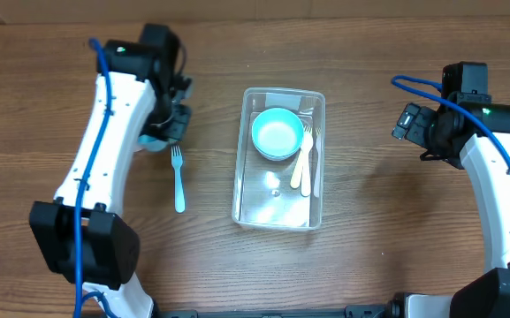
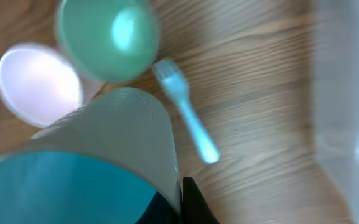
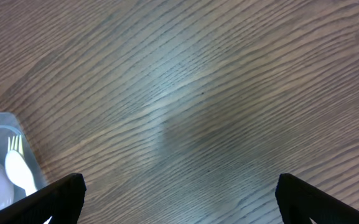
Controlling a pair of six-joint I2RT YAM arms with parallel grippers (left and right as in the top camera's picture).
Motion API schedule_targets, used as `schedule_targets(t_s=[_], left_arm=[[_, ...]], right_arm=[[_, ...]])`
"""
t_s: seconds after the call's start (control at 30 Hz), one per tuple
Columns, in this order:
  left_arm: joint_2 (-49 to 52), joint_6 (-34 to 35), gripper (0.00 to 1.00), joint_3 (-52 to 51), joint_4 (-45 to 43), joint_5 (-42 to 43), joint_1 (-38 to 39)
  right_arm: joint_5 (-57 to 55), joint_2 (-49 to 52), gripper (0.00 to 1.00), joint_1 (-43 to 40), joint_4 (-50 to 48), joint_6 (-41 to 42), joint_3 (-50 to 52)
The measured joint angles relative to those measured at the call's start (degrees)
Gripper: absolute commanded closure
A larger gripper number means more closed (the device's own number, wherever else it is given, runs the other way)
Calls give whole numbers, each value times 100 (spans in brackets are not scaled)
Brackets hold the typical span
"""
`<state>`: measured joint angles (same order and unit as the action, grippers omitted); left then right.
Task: Pack container
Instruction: 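Lift the teal cup with the left gripper and lower it into the container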
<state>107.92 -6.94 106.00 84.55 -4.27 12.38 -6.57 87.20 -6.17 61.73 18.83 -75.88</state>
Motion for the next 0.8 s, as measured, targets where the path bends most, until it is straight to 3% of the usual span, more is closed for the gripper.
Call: schedule_targets(t_s=[0.23, 0.5, 0.8], left_arm=[[-151, 455, 96, 442, -225, 623, 1250], [-343, 1025, 96, 468, -614, 730, 2284], [-341, 1261, 96, -859, -1692, 739, 2625]], right_arm=[[-2, 0, 0, 0, 0, -2, 0], [-2, -2, 0, 0, 2, -2, 0], [-4, -2, 0, 0, 0, 0, 0]])
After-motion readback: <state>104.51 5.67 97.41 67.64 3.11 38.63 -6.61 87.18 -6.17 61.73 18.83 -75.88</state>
